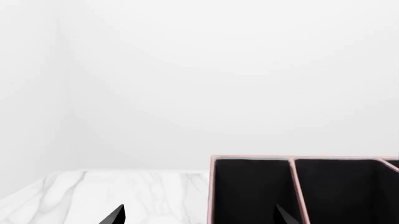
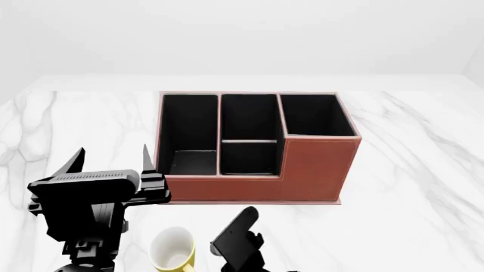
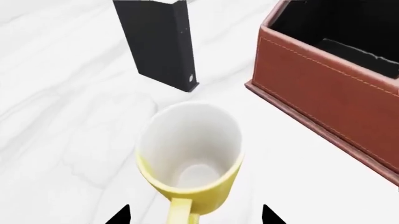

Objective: Pick up the yellow and white mug and place it to the right of the caddy.

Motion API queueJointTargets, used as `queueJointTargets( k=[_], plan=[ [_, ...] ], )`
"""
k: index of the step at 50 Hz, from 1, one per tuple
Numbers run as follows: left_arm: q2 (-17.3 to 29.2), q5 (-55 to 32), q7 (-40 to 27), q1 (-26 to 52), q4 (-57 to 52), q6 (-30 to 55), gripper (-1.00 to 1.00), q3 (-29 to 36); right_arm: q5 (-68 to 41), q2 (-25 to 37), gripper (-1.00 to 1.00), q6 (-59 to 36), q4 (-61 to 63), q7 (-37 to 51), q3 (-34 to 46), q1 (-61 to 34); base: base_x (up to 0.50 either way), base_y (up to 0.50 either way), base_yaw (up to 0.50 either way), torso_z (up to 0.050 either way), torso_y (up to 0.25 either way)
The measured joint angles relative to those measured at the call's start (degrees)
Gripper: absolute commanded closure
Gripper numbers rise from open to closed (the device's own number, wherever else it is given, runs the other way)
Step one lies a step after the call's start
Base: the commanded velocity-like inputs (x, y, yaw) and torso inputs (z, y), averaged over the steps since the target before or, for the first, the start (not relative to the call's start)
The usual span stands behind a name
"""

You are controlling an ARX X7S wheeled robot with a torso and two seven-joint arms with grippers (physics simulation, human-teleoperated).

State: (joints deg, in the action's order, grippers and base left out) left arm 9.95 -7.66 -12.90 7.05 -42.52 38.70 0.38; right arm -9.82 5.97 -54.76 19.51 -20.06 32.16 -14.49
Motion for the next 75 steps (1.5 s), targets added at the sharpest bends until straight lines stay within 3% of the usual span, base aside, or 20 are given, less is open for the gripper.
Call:
queueJointTargets(
  k=[40, 41, 59, 75],
  plan=[
    [1.24, -1.57, -1.42, -0.37, 0.01, -0.75, -1.0, 0.4, -4.49, -1.81, -1.0, 7.09, -20.8, -2.96, 2.07, -5.48, 0.0, 0.0, 0.0, 0.0, 0.0],
    [1.27, -1.61, -1.45, -0.37, 0.01, -0.76, -1.0, 0.41, -4.59, -1.84, 1.0, 7.27, -21.22, -2.98, 2.11, -5.59, 0.0, 0.0, 0.0, 0.0, 0.0],
    [1.74, -2.26, -2.1, -0.41, -0.17, -0.79, -1.0, 0.65, -9.02, -1.39, 1.0, 7.48, -21.59, -2.21, 2.5, -6.36, 0.0, 0.0, 0.0, 0.0, 0.0],
    [2.16, -2.88, -2.59, -0.32, -0.28, -0.78, -1.0, 0.85, -7.23, 1.21, 1.0, 4.69, -12.44, 3.41, 0.98, -4.17, 0.0, 0.0, 0.0, 0.0, 0.0]
  ],
)
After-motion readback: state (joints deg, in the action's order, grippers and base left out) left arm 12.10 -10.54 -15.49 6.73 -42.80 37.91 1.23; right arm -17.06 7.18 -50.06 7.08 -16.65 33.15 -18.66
